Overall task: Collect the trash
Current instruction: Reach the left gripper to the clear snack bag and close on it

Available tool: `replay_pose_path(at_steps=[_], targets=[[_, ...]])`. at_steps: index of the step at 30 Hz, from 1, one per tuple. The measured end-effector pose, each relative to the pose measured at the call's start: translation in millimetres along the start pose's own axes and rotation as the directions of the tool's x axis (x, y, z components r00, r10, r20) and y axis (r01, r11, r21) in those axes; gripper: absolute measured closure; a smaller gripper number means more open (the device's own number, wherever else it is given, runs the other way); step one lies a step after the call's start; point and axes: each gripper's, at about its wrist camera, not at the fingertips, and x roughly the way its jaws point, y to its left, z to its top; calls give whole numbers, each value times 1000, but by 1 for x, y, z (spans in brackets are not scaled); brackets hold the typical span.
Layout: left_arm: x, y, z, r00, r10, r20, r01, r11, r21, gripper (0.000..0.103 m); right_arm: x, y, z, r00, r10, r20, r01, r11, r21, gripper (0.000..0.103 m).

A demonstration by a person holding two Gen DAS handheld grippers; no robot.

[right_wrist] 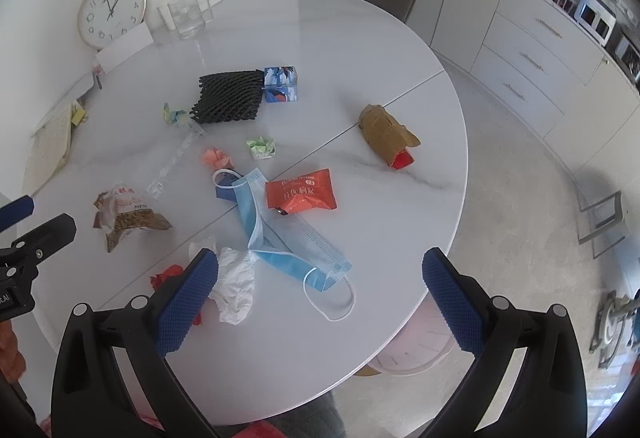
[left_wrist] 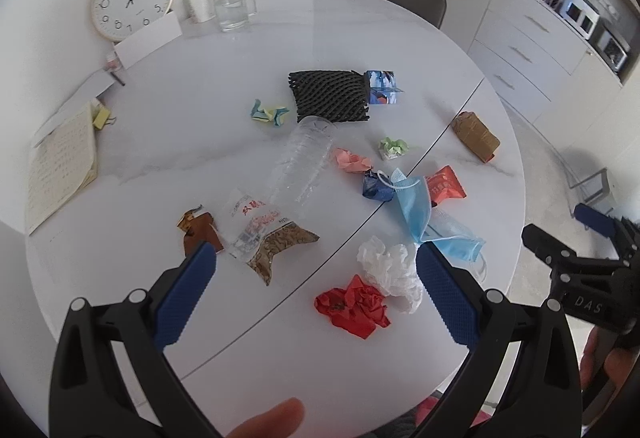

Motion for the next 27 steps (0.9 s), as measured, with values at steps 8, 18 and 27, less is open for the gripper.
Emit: replay_pose_path(at_steps=[8,18,27], targets=[[65,87,-7,995,73,-61,-72,997,8,7,38,22,-6,994,106,-26,-106,994,11,2],[113,125,-10,992,-5,-126,0,999,-35,7,74,61,-21,982,173,-75,-175,984,-17,2],[117,59,-12,974,-174,-145,170,985,-39,7,70,50,-16,988,140,-63,-141,990,-5,2]])
